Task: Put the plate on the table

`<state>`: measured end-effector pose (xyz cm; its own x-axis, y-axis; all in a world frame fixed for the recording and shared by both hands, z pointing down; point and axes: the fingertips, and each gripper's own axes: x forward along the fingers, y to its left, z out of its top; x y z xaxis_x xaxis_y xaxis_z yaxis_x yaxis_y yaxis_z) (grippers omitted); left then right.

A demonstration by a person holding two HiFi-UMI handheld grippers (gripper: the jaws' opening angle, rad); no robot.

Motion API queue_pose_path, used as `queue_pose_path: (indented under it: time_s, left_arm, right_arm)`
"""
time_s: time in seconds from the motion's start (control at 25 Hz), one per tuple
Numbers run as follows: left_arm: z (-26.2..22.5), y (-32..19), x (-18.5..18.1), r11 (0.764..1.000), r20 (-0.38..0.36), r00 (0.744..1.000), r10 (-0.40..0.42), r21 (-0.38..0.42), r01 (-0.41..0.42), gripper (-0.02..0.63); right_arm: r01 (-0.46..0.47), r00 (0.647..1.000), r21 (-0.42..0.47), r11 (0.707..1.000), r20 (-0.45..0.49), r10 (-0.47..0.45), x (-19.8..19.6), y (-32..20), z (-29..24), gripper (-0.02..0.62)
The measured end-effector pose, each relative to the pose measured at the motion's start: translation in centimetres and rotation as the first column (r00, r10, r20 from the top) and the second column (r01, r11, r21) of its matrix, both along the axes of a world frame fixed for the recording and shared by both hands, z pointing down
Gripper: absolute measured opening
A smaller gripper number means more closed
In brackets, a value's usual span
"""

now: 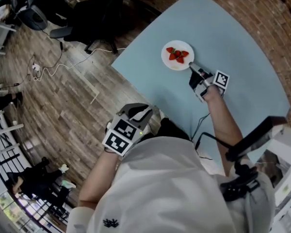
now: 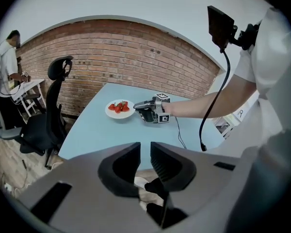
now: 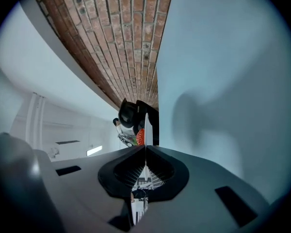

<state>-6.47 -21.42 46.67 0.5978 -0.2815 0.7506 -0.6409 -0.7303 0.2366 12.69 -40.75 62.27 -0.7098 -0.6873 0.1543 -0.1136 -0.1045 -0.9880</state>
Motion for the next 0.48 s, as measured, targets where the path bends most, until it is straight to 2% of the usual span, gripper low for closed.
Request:
queue_pose_path:
  time_s: [0.08, 0.24, 0.48]
  left_arm:
    - [-0.1, -1.1, 0.7, 1.000, -0.001, 1.000, -0.012, -0.004, 0.012, 0.066]
    - [-1.3, -0.3, 0.3, 0.999, 0.008, 1.000, -0.029, -0.017, 0.029, 0.066]
    - [-0.2, 0.7, 0.2, 0.998, 0.015, 0.999, -0.051, -0.024, 0.051, 0.066]
  right_arm:
    - [-0.007, 1.000, -0.005, 1.000, 0.008, 0.007, 0.4, -2.1, 0.8, 0.014]
    - [-0.027, 1.000, -0.016, 1.000, -0.007, 0.026, 0.7, -3.1, 1.1, 0.014]
    - [-0.050, 0.998, -0.038, 0.998, -0.045, 0.048, 1.6, -4.5, 3.5, 0.014]
